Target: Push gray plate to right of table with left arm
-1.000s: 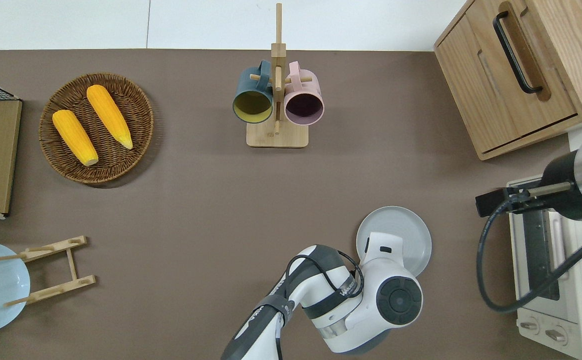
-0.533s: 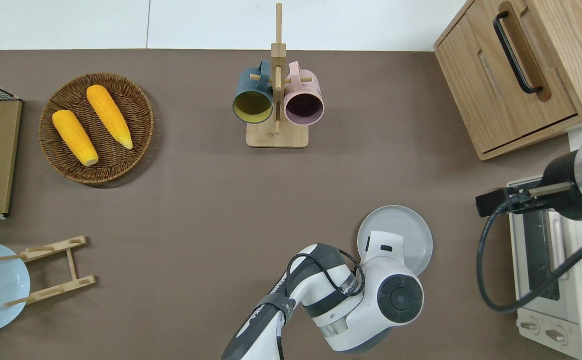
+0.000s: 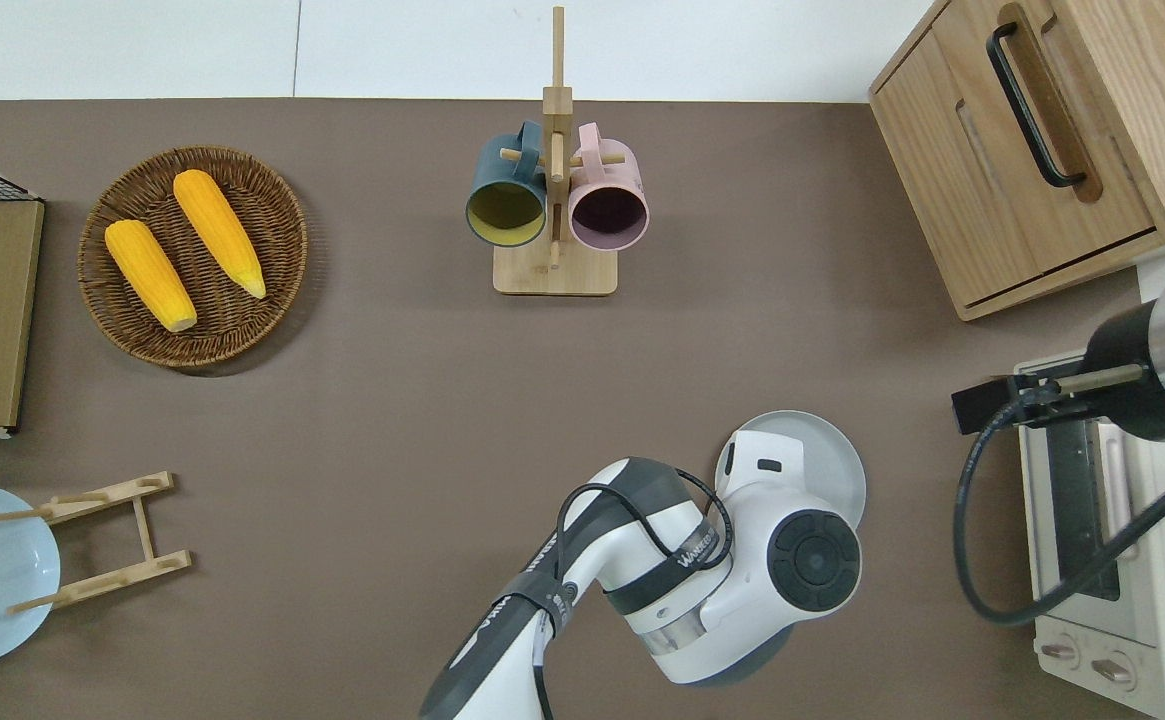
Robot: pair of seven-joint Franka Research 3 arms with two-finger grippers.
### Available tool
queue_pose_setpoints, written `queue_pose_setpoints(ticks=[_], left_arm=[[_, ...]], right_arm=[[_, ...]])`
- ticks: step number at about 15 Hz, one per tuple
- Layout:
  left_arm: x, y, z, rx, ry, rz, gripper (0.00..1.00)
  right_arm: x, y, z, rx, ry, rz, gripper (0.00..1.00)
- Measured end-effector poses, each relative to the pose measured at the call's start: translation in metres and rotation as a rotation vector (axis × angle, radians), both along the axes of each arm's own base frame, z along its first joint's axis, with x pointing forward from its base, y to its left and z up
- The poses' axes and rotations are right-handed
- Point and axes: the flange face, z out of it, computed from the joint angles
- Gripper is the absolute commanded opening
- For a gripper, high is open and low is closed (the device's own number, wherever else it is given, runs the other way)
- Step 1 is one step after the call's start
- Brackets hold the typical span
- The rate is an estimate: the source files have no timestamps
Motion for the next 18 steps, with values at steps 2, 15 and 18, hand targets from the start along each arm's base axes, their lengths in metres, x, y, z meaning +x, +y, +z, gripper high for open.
queue_pose_setpoints(ticks=[2,15,18], left_arm=[[0.010,0.012,0.018,0.015,-0.002,-0.030,0.99],[0.108,0.167,0.169,0.122,0.111,-0.257,0.99],[0.122,0.220,0.198,0.118,0.140,-0.295,0.99]], right_arm=[[0.000,0.000,0.000,0.000,0.000,0.000,0.983],[0.000,0.000,0.000,0.000,0.000,0.000,0.983],[0.000,0.000,0.000,0.000,0.000,0.000,0.983]])
